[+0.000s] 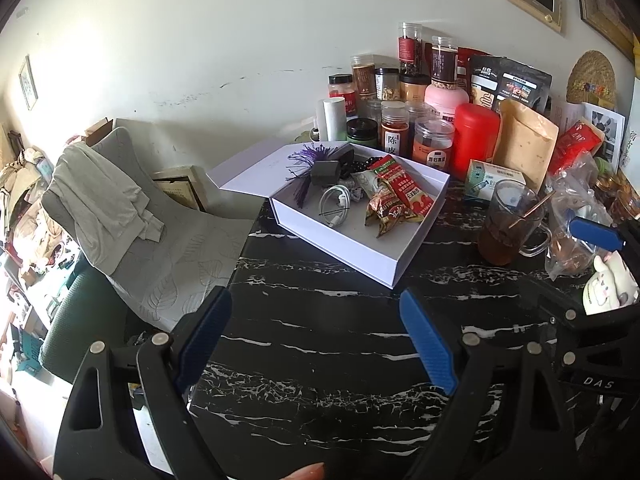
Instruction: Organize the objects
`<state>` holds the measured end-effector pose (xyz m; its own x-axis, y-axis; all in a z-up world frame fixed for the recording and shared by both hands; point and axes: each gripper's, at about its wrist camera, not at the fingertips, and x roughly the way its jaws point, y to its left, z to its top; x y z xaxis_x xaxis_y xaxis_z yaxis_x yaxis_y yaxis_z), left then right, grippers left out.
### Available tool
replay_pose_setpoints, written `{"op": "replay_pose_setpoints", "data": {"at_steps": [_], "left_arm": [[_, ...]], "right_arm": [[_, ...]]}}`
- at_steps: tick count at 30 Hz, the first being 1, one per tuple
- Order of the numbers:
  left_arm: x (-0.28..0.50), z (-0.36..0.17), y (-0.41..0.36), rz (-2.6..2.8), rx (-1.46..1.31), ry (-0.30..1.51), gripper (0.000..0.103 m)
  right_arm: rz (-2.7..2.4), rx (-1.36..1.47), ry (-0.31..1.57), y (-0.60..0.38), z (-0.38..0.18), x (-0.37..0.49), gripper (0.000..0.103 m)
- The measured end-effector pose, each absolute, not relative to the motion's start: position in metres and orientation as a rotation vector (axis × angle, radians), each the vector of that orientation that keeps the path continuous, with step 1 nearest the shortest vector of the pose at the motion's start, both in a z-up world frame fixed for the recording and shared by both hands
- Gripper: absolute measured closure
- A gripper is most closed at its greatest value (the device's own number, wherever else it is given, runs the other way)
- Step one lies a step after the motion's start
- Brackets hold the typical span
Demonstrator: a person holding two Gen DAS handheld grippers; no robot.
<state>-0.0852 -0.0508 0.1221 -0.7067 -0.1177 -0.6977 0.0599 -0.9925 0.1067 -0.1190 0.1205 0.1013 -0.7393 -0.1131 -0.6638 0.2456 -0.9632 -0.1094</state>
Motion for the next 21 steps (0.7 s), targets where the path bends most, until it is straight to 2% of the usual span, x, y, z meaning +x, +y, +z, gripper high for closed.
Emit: {"op": "replay_pose_setpoints", "data": {"at_steps": [21], "left_arm": [[-0.0801, 0.1180, -0.0490, -2.817, 1.203, -0.121, 0.018]], "right_arm": [[-2.739, 1.008, 0.308, 0.1169, 0.1053, -0.1156, 0.015]]}}
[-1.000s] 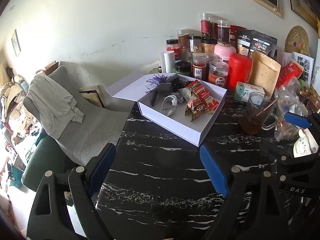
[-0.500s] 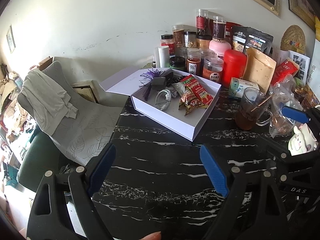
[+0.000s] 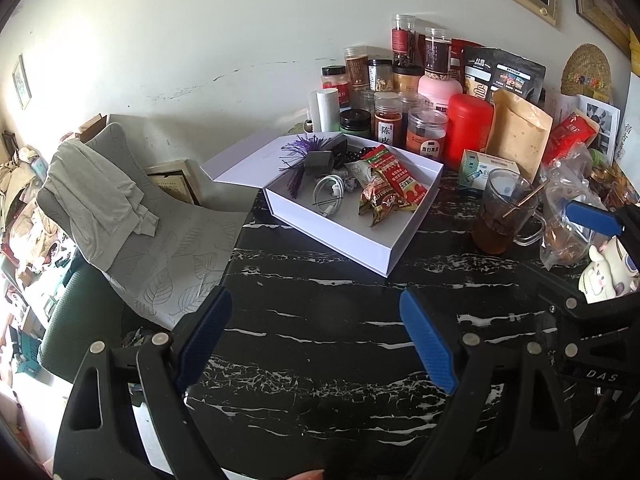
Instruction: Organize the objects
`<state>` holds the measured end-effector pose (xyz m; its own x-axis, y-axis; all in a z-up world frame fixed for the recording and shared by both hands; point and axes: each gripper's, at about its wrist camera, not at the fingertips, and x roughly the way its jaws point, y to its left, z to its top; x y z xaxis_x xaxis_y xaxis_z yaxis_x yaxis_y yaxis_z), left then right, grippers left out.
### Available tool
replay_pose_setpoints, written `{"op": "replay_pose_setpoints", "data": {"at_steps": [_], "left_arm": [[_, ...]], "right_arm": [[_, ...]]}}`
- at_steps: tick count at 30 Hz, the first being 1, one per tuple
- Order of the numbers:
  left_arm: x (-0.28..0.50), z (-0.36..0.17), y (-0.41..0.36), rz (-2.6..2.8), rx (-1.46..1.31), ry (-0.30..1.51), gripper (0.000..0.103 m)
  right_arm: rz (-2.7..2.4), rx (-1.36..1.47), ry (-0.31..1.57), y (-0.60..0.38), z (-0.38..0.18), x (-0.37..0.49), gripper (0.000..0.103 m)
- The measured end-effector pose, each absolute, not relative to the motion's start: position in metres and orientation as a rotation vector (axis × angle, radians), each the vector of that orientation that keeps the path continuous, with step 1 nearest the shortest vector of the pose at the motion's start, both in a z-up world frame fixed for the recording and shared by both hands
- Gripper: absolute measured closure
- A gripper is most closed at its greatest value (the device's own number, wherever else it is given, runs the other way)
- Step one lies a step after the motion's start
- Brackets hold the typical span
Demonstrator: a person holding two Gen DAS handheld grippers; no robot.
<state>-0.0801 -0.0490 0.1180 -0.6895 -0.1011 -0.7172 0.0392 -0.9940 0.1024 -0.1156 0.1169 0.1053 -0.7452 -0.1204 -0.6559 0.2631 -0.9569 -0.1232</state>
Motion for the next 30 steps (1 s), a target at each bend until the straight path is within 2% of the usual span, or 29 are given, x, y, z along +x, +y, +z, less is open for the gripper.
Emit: {"op": "replay_pose_setpoints", "data": {"at_steps": [30], "left_arm": [[-0.0705, 0.1129, -0.0443, -2.825, 1.232, -0.127, 0.018]], "right_arm": [[-2.736, 1.020, 0.315, 0.1153, 0.1029, -0.1104, 0.015]]}}
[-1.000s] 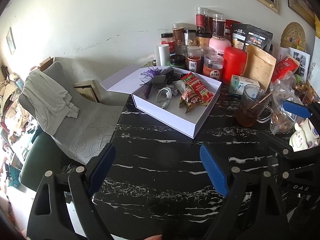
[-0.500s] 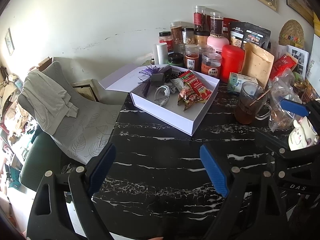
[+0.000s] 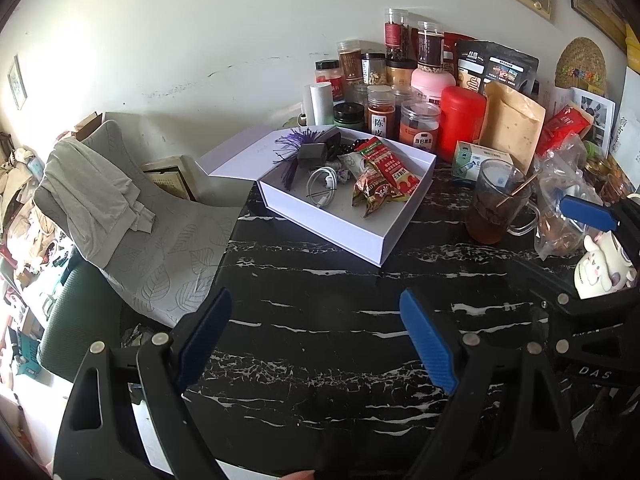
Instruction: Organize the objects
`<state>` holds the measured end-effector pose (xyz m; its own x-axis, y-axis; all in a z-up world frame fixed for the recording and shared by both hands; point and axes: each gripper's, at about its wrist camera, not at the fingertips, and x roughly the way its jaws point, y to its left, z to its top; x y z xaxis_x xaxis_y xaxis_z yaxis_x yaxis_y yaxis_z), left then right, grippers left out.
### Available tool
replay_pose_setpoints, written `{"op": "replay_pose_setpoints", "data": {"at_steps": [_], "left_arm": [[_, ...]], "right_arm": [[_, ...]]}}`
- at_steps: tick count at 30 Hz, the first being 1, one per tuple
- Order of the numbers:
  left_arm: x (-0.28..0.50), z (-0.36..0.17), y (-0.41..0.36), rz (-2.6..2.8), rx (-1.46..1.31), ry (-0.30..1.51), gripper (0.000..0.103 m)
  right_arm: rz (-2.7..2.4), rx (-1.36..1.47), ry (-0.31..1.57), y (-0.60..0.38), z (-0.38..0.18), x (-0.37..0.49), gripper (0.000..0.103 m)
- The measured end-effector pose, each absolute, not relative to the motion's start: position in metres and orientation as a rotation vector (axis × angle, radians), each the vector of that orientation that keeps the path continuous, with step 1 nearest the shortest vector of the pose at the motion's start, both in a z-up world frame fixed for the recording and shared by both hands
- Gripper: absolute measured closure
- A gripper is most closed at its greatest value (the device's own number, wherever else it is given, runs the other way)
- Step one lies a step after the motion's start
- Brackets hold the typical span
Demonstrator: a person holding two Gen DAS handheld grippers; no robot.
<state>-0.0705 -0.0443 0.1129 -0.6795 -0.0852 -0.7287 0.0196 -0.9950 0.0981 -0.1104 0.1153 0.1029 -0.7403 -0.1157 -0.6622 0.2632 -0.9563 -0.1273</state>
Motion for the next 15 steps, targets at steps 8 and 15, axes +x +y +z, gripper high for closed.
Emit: {"op": "replay_pose_setpoints", "data": {"at_steps": [8, 15], "left_arm": [[-0.066, 0.109, -0.045, -2.808, 1.247, -0.105, 0.018], [-0.062, 0.088, -0.039, -2.774, 1.285, -0.106, 0.018]], "right_arm": [[-2.740, 1.039, 0.305, 0.118, 0.098, -0.104, 0.015], [-2.760, 1.091, 0.251, 0.127, 0.080, -0.090, 0.015]]}}
